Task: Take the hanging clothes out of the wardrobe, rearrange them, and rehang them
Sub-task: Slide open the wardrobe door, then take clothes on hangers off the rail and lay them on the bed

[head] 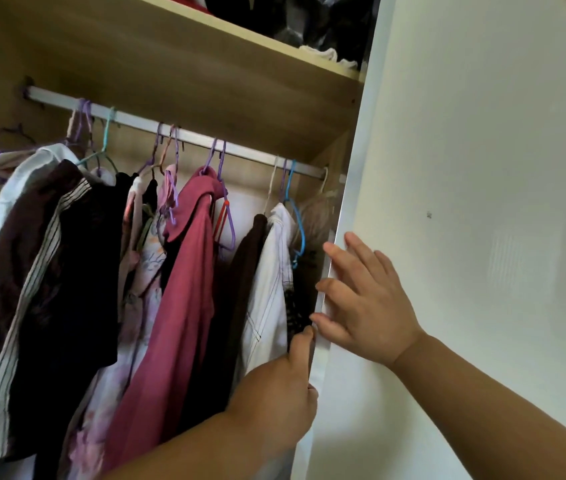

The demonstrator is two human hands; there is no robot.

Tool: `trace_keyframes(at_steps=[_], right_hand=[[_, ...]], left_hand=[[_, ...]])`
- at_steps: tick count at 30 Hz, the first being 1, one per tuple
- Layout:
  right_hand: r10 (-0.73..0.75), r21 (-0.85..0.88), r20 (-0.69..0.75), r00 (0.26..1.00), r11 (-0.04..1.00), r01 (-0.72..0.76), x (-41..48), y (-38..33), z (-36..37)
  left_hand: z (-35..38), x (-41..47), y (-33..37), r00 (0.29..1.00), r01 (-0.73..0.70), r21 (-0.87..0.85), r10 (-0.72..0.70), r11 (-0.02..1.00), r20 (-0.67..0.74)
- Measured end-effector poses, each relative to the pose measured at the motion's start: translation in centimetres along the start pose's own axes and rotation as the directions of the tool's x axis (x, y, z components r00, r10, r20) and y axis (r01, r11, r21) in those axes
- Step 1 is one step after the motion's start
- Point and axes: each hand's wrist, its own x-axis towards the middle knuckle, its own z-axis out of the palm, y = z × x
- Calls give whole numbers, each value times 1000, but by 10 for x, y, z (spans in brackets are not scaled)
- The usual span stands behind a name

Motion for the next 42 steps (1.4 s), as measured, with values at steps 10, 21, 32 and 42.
trace_keyframes(at_steps=[10,21,32,42], right_hand=[[303,52,-89,949,953,-299,26,-59,1],[322,506,91,942,800,-322,143,-170,17],[220,640,95,971,733,-229,197,-218,28],[217,627,182,959,725,-284,243,-232,38]], left_hand=[[-60,2,-23,991,-129,136,126,982,36],[-225,-42,-132,998,49,476,-23,878,-60],[-295,-64,-163,974,226,691,-165,687,-155],[-375,-59,-176,953,286,823,-60,491,-296]])
